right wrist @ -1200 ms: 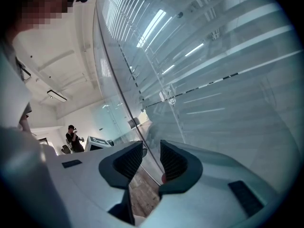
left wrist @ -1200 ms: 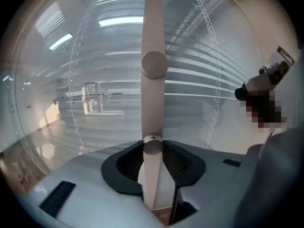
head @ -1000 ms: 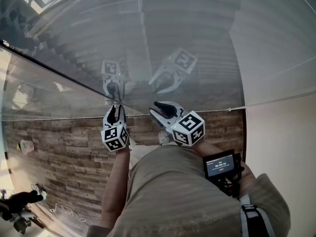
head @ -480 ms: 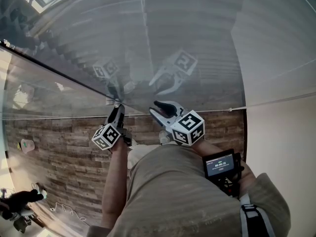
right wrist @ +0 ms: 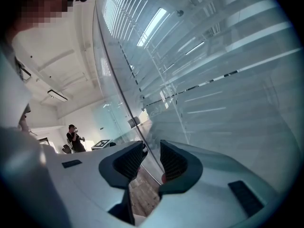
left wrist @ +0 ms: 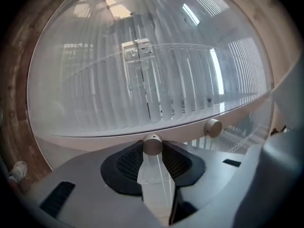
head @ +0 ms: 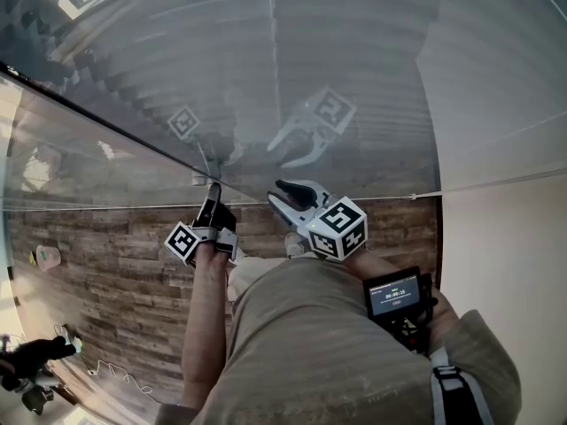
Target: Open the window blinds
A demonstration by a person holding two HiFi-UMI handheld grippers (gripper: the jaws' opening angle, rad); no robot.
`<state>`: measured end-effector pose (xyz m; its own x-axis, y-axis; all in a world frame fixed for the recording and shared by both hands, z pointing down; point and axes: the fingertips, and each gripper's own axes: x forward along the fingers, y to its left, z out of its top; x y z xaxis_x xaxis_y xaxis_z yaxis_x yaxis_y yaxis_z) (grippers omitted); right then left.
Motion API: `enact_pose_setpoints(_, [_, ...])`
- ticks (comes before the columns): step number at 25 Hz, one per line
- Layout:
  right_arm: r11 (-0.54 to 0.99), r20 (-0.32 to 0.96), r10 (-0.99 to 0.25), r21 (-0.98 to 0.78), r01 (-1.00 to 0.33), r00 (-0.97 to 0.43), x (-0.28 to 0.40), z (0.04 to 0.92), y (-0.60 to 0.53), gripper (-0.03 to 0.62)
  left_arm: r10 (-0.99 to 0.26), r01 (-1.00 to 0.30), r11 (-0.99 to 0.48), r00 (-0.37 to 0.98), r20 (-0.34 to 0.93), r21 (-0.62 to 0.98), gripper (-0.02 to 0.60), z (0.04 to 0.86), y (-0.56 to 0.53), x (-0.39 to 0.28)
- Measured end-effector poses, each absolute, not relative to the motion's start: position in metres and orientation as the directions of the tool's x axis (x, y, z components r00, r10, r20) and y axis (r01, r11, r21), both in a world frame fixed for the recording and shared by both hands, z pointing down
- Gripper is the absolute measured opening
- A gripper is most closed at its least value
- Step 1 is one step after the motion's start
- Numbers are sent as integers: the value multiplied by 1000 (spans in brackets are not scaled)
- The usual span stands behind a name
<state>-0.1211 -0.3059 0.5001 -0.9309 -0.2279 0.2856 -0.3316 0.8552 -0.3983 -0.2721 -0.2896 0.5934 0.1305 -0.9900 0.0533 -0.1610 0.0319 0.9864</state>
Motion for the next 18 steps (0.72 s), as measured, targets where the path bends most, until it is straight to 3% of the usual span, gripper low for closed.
enact_pose_setpoints(2, [854,285,-228,-400,-332,-931,-121,500,-306,109,-990,-187,17,133,43,982,134,591,-291,-271])
enact_pose_setpoints(4, [854,284,-227,-401,-331,-931,-121,500,-305,109,-986,-328,39,138,89,944,143,590,-291,-270])
enact_pose_setpoints(5, [855,284,-227,-401,-330,-932,-121,500,-305,109,-980,-433,69,138,142,899,180,594,-289,-270])
enact_pose_setpoints(8, [853,280,-229,-403,-331,-932,-120,500,-305,109,-944,-793,133,80,319,594,223,600,-281,-271])
enact_pose_setpoints(10, [851,278,-233,-405,-333,-932,-120,500,-306,109,-929,-937,114,18,370,331,225,594,-279,-270])
enact_pose_setpoints(14, [846,277,-237,-412,-338,-931,-118,502,-306,109,-913,-998,54,-36,405,33,224,586,-285,-263])
enact_pose_setpoints(18, [847,274,-236,-412,-336,-932,-118,502,-305,109,-895,-997,69,-72,440,-23,216,593,-290,-267])
